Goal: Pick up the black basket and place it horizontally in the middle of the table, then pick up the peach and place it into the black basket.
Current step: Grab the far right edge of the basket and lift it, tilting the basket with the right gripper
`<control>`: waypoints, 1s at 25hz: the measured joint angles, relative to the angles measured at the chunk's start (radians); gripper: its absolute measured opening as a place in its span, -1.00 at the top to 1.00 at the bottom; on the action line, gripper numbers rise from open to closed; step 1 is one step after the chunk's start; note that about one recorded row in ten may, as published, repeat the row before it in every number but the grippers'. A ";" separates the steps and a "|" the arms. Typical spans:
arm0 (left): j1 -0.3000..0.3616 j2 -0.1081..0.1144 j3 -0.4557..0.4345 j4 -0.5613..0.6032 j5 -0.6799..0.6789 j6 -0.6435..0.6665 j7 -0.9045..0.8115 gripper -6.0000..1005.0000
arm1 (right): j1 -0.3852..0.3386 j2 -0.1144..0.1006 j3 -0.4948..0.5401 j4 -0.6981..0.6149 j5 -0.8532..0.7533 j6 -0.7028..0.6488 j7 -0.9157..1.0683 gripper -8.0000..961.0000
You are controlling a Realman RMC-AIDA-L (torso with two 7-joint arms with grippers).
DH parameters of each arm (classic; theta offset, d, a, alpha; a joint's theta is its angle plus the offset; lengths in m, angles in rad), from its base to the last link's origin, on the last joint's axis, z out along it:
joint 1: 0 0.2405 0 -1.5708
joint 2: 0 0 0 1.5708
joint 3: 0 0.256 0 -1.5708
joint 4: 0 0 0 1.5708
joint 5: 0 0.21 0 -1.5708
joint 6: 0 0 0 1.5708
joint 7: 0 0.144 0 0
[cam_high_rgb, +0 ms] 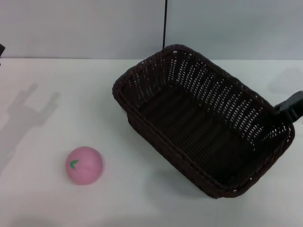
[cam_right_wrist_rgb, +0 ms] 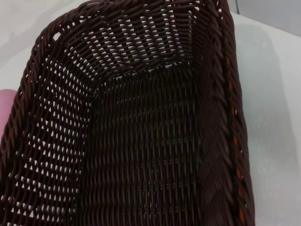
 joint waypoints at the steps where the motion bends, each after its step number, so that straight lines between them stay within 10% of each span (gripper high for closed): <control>1: 0.000 0.000 -0.001 0.000 0.000 0.000 -0.001 -0.58 | -0.003 0.001 0.002 -0.003 0.000 0.000 -0.001 0.44; 25: -0.003 0.000 -0.005 0.001 -0.002 0.005 -0.006 -0.58 | -0.155 -0.050 0.029 -0.172 0.521 -0.206 -0.119 0.58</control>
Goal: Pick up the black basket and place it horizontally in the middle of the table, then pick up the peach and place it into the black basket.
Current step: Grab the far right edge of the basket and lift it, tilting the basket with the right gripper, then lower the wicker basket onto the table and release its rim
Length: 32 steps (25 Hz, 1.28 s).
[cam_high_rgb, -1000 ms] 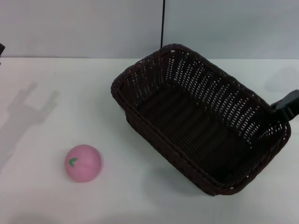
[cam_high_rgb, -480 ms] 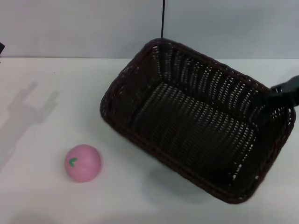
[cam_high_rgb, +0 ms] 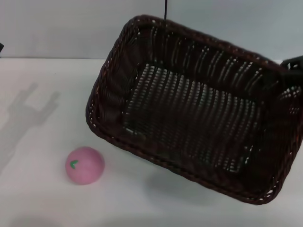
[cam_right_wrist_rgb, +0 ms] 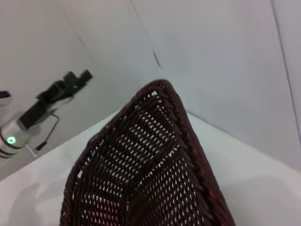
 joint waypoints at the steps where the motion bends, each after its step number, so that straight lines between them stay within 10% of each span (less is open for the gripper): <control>1: 0.000 0.000 0.000 0.000 0.000 0.000 0.000 -0.58 | 0.000 -0.004 0.005 -0.015 0.007 -0.013 -0.015 0.58; 11: 0.000 -0.001 0.001 -0.019 0.000 -0.004 -0.006 -0.58 | 0.105 -0.057 -0.015 -0.068 -0.028 -0.077 -0.130 0.58; 32: 0.011 -0.002 -0.001 -0.081 -0.004 0.001 -0.010 -0.57 | 0.241 -0.049 -0.115 0.183 -0.155 0.061 -0.270 0.55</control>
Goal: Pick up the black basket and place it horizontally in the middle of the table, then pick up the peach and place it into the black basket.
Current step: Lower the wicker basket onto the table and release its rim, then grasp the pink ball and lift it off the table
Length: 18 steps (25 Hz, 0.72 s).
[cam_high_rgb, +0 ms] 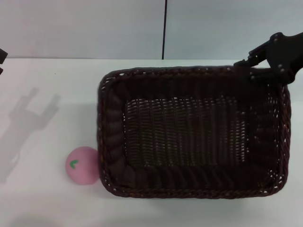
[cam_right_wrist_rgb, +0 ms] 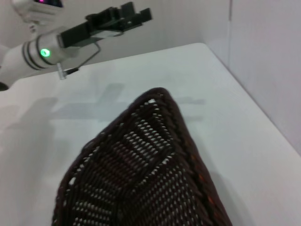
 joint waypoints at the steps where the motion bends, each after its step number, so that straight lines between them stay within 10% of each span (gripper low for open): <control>1: 0.000 0.000 0.000 0.000 0.000 0.000 0.000 -0.57 | 0.000 0.000 -0.002 0.001 0.000 0.011 0.004 0.49; 18: 0.003 0.000 0.007 -0.013 0.005 0.003 -0.003 -0.57 | -0.137 0.003 0.311 -0.004 0.263 0.193 -0.178 -0.06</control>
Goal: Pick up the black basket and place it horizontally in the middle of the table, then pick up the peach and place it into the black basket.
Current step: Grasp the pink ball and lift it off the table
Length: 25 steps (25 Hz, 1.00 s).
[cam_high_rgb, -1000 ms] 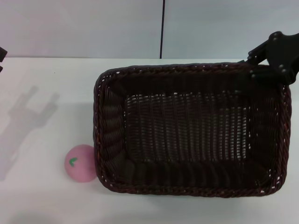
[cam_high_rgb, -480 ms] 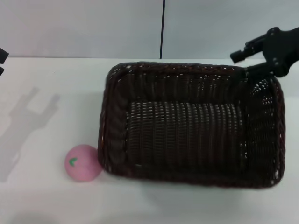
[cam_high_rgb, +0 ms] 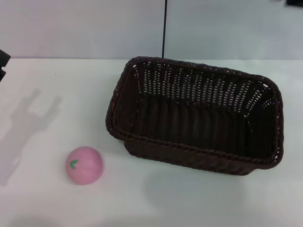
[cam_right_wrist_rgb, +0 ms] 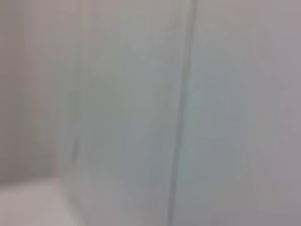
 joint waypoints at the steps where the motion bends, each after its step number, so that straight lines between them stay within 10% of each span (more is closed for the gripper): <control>1: 0.000 0.000 0.000 0.000 0.000 0.000 0.000 -0.57 | -0.061 0.011 0.015 0.025 0.144 0.005 -0.052 -0.06; 11: 0.008 0.023 0.053 0.129 0.231 0.030 -0.009 -0.57 | -0.327 0.125 0.022 0.209 0.683 -0.011 -0.204 -0.06; 25: 0.026 0.025 0.053 0.194 0.527 -0.110 0.001 -0.57 | -0.398 0.150 0.119 0.397 0.773 -0.043 -0.252 -0.06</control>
